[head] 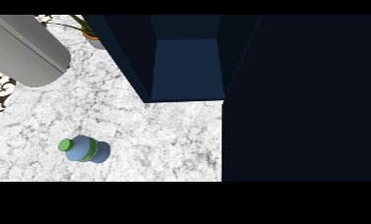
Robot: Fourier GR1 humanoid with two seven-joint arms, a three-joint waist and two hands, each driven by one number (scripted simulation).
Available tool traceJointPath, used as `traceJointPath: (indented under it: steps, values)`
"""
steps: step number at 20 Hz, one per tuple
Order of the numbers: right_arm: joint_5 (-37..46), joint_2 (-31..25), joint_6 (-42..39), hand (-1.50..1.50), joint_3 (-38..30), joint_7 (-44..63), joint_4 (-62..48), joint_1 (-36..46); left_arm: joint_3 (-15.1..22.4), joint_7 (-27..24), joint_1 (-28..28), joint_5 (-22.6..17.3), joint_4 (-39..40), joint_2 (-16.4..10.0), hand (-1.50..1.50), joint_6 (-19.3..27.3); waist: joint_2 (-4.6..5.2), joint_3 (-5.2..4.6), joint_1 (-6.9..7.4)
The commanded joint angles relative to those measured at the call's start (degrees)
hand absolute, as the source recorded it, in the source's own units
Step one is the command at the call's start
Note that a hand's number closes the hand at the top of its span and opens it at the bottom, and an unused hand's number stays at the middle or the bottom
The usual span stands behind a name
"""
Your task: Pick up the bottled water, place it into the cabinet and close the cabinet
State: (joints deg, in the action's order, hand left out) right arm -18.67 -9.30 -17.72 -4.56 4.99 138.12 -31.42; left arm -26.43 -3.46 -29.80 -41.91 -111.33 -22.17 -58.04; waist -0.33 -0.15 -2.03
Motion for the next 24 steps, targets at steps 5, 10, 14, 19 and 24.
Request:
traceJointPath:
  steps: [5, 10, 14, 19, 24]
  values:
    - [-11.56, -0.07, -1.60, -1.50, -2.79, 2.07, 9.91, -5.89, -0.02, -4.21, 12.78, 14.25, 10.18, 5.95, -1.50, -5.32, 0.01, -0.04, 0.21]
    - [-12.49, 0.16, -2.17, -1.50, -2.94, 1.84, 11.95, -8.59, 1.72, -5.24, 18.18, 22.98, 13.78, 9.35, -1.50, -2.29, 0.10, -0.04, 0.20]
    - [-10.19, 1.06, -2.83, -1.50, -2.71, -1.38, 5.76, -5.76, 0.66, -10.98, 23.86, 31.73, 21.50, 9.79, -1.50, -1.90, 0.34, -0.02, 0.86]
    - [-12.71, 0.62, -3.69, -1.50, -3.14, -1.58, 9.98, -8.95, 4.47, -14.93, 24.73, 39.85, 23.92, 12.54, -1.50, 2.28, 0.27, -0.09, 0.29]
    - [-12.19, 0.01, -7.52, -1.50, -3.81, -5.12, 7.81, -12.27, 6.68, -22.26, 28.47, 47.84, 34.45, 11.12, -1.50, 6.95, 0.38, -0.12, -0.31]
